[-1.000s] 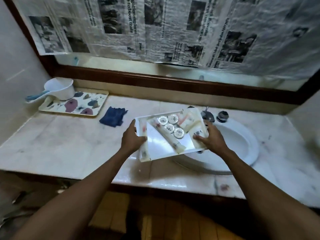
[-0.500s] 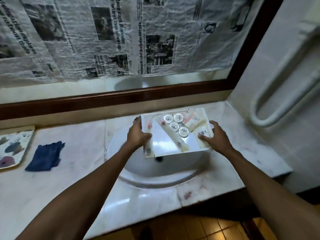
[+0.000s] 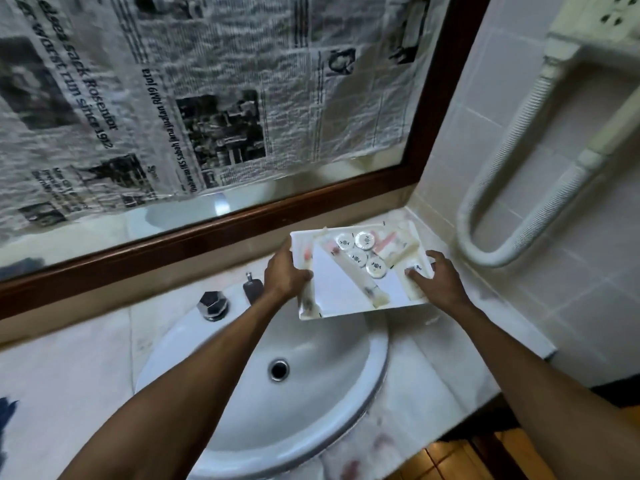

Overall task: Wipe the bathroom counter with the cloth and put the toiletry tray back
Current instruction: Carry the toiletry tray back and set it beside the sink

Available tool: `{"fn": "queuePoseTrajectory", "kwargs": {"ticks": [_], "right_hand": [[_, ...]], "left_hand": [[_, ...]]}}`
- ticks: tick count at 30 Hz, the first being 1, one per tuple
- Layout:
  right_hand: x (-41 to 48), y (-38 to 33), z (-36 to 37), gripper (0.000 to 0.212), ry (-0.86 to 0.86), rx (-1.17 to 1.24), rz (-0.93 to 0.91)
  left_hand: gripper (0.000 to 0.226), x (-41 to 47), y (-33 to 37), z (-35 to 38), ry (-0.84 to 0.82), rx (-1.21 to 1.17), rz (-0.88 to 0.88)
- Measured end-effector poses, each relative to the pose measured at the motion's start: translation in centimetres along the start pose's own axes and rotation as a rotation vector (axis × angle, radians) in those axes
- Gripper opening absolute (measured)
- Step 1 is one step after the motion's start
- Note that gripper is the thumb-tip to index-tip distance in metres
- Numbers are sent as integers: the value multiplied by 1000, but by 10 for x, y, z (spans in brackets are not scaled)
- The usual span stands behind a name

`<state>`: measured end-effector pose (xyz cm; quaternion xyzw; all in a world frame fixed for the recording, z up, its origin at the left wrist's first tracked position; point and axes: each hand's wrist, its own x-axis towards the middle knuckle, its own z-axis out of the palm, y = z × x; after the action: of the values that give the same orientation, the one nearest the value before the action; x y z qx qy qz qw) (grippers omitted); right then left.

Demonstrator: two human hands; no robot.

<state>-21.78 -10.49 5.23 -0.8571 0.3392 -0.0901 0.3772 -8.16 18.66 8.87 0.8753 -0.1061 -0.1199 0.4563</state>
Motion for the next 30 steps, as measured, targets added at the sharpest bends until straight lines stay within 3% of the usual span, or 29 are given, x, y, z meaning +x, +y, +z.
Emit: {"fn": "queuePoseTrajectory", "kwargs": {"ticks": [13,19,23,30], "right_hand": [[182,39,-6,72,-148,24,76],[225,61,-7,112,-350,-34,85],[237,70,-10,138,-433,-152,-14],[261,84,0,154,-468,-230,-91]], "left_hand": [[71,117,28,120,54,97,-188],[77,153,25,165,46,164,-307],[80,168,21,184,52,160,-327],[80,185,13,203,67,175,-393]]}}
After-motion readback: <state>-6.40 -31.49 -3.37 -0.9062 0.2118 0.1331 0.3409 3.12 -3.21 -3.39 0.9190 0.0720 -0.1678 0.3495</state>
